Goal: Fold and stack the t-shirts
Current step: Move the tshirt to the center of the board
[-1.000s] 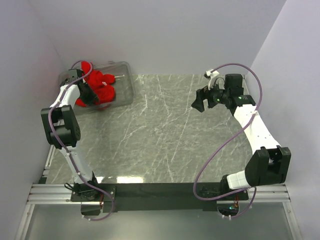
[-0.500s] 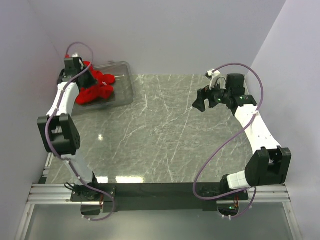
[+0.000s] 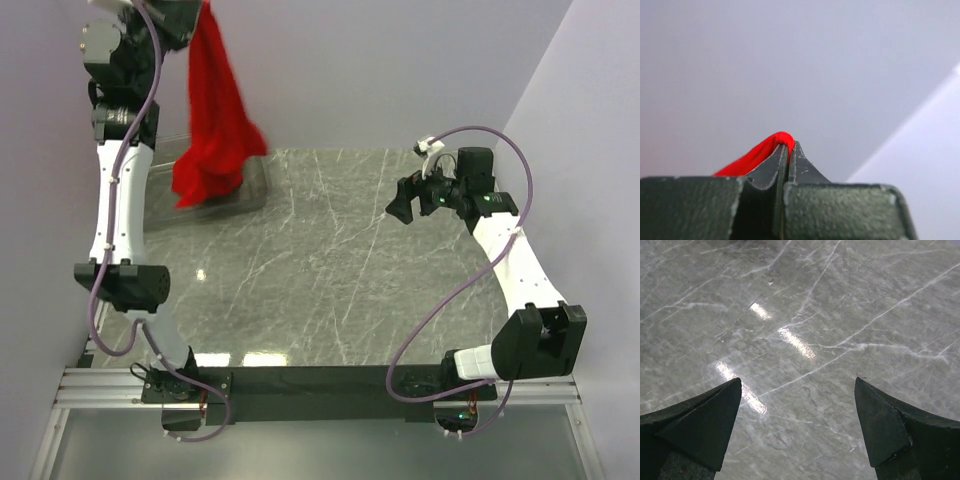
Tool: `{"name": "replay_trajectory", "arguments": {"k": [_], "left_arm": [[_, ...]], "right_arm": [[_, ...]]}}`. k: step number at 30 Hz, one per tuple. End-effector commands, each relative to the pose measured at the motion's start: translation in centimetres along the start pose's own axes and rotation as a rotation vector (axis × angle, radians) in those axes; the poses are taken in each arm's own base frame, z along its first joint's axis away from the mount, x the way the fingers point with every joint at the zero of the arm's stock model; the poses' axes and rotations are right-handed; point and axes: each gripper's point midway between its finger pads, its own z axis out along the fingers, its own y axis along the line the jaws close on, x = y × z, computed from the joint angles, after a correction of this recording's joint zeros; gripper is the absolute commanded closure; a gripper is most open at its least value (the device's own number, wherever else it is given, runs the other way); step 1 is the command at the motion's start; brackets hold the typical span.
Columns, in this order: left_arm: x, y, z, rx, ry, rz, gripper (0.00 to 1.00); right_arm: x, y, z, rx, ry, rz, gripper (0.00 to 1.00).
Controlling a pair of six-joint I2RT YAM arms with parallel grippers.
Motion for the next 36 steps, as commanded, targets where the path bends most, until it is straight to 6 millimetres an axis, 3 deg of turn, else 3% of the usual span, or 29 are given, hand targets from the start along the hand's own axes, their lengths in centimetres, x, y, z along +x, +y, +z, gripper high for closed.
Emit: {"name": "replay_trajectory", "arguments": {"k": [1, 3, 4, 6, 9, 12, 15, 16, 22, 29, 32, 36], "left_arm": [[-5.2, -11.3, -0.4, 0.337, -0.166, -0.085, 0.99], [-6.7, -13.6, -0.8, 0.401, -0.245, -0.127, 0.99], [-7.5, -15.9, -1.6, 0.473, -0.3, -0.144, 0.99], [-8.7, -17.4, -2.3, 0.493, -0.381, -0.197, 0.99], [-10.2, -22.0, -4.3, 0.607, -0.488, -0.269, 0.99], [-11.3, -23.9, -5.7, 0.653, -0.559, -0.345, 0.99], [-11.1, -26.7, -7.3, 0.722, -0.571, -0.406, 0.99], [-11.1, -27.9, -8.1, 0.738, -0.583, -0.447, 0.99], [-12.1, -32.6, -12.6, 0.854, -0.639, -0.581, 0.99], [-14.7, -35.2, -17.7, 0.932, -0.709, -0.64, 0.99], [-14.4, -35.1, -17.3, 0.888, -0.701, -0.625, 0.99], [-11.2, -34.0, -13.1, 0.755, -0.652, -0.579, 0.99]], "right_arm": [[-2.2, 0.5, -1.6, 0.009, -0.073, -0.044, 0.0], [-2.2, 0.5, -1.6, 0.012, -0.076, -0.042, 0.0], [-2.1, 0.5, -1.7, 0.017, -0.075, -0.041, 0.0], [-2.0, 0.5, -1.9, 0.021, -0.078, -0.039, 0.0], [-1.4, 0.1, -2.2, 0.043, -0.075, -0.029, 0.0], [-1.3, -0.6, -2.6, 0.075, -0.079, -0.012, 0.01], [-1.2, -0.8, -2.8, 0.093, -0.085, 0.002, 0.01], [-0.8, -2.1, -3.5, 0.129, -0.089, 0.024, 0.01], [0.0, -3.0, -4.3, 0.162, -0.095, 0.049, 0.01], [0.8, -3.0, -4.6, 0.171, -0.094, 0.073, 0.01], [1.0, -3.0, -4.6, 0.172, -0.093, 0.074, 0.01], [1.3, -3.3, -5.0, 0.189, -0.092, 0.075, 0.01]]}}
